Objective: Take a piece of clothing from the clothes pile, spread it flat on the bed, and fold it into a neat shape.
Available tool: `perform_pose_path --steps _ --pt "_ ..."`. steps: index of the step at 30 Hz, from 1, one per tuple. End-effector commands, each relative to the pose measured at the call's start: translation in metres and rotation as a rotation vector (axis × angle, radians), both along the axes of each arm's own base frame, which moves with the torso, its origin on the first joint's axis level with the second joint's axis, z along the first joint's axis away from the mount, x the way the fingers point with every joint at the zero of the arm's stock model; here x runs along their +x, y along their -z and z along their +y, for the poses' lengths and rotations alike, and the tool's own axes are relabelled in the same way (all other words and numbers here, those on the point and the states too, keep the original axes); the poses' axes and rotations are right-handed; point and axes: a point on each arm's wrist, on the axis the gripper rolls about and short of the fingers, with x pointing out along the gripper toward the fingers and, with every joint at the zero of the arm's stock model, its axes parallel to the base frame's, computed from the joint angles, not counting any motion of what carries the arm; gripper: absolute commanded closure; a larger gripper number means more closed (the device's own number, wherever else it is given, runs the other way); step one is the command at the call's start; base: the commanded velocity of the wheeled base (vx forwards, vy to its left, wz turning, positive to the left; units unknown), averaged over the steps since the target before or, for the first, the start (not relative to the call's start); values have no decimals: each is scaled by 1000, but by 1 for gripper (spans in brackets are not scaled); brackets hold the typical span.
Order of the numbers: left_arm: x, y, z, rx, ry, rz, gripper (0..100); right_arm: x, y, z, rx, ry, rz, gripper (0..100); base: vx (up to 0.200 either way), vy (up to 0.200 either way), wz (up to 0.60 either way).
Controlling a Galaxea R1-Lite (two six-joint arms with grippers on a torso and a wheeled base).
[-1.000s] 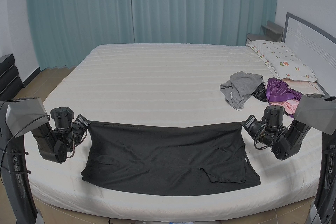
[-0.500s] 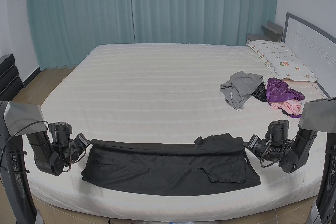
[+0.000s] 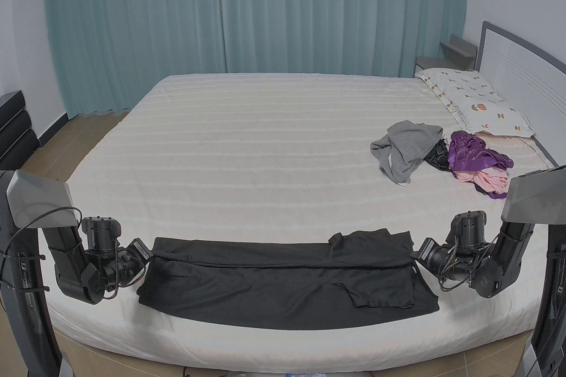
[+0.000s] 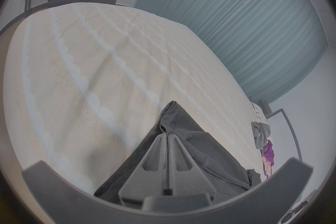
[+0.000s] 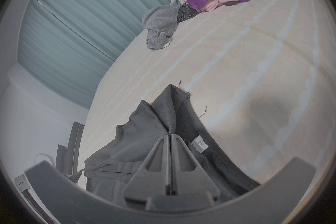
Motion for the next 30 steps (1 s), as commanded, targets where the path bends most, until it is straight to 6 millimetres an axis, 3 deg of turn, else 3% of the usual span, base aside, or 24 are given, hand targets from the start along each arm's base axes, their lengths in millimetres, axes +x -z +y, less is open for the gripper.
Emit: perform_pose_path --steps 1,4,12,19,20,21,22,30 --pt "3 -6 4 -1 -15 -26 100 1 -9 -3 5 9 -29 100 0 0 0" --pt "3 -15 9 2 -26 -46 100 -2 -15 -5 5 13 -34 100 0 0 0" --pt "-7 0 7 1 -20 18 100 -14 8 0 -21 -17 52 100 0 0 0" --pt "-12 6 2 0 -2 50 100 -16 15 0 -43 -35 74 100 0 0 0" --pt "-12 6 1 0 0 52 100 -16 16 0 -43 -35 74 0 0 0 0" --pt "-12 6 1 0 0 52 100 -16 16 0 -43 -35 74 0 0 0 0" --pt "-14 5 -1 -1 3 55 0 -15 12 0 -40 -35 59 0 0 0 0" --pt "-9 -14 6 -2 -18 -14 0 -3 -17 -12 8 -12 -44 0 0 0 0"
